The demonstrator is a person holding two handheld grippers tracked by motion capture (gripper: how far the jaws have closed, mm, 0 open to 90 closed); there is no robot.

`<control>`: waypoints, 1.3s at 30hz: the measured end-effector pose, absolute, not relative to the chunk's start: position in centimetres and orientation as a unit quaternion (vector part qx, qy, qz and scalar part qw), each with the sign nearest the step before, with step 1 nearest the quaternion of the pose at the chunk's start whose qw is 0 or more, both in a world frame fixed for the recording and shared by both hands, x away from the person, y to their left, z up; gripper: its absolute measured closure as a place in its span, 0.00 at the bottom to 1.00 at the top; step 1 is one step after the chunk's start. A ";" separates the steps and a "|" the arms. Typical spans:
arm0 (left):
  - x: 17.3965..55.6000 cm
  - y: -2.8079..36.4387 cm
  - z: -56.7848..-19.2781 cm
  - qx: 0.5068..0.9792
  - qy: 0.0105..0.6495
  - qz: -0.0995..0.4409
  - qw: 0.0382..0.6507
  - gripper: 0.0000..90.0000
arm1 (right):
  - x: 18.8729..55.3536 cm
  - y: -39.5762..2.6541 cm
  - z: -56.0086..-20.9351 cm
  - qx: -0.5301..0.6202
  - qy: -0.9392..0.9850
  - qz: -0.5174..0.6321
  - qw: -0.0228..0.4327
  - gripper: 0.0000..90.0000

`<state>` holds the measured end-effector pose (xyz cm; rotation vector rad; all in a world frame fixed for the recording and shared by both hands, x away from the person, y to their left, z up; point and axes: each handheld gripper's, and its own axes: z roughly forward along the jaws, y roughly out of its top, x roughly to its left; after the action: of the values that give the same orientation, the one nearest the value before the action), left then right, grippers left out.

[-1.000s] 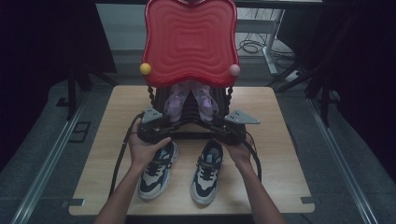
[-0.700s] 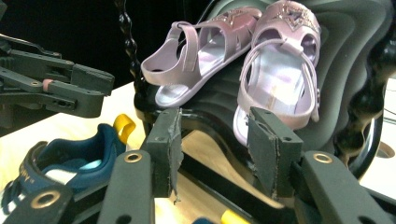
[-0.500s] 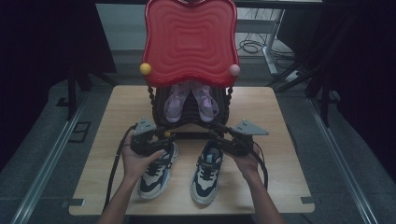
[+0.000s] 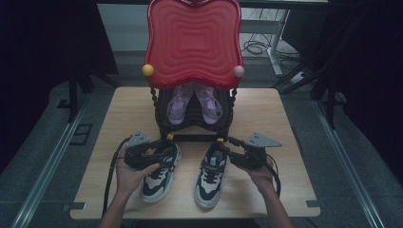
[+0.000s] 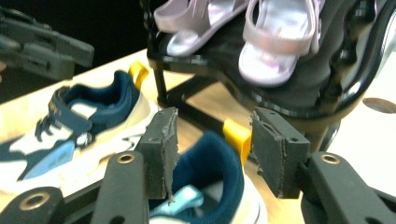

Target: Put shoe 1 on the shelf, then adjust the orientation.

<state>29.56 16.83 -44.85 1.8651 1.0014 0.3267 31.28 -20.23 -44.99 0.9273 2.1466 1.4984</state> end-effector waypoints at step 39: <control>25.5 19.7 -45.1 0.772 0.422 0.079 0.467 0.56 | 29.9 -24.2 -46.4 0.354 0.764 0.511 0.172 0.47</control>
<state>25.49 19.68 -45.05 1.8951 1.0365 0.1948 29.89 -24.20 -46.42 1.0034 2.1690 1.4501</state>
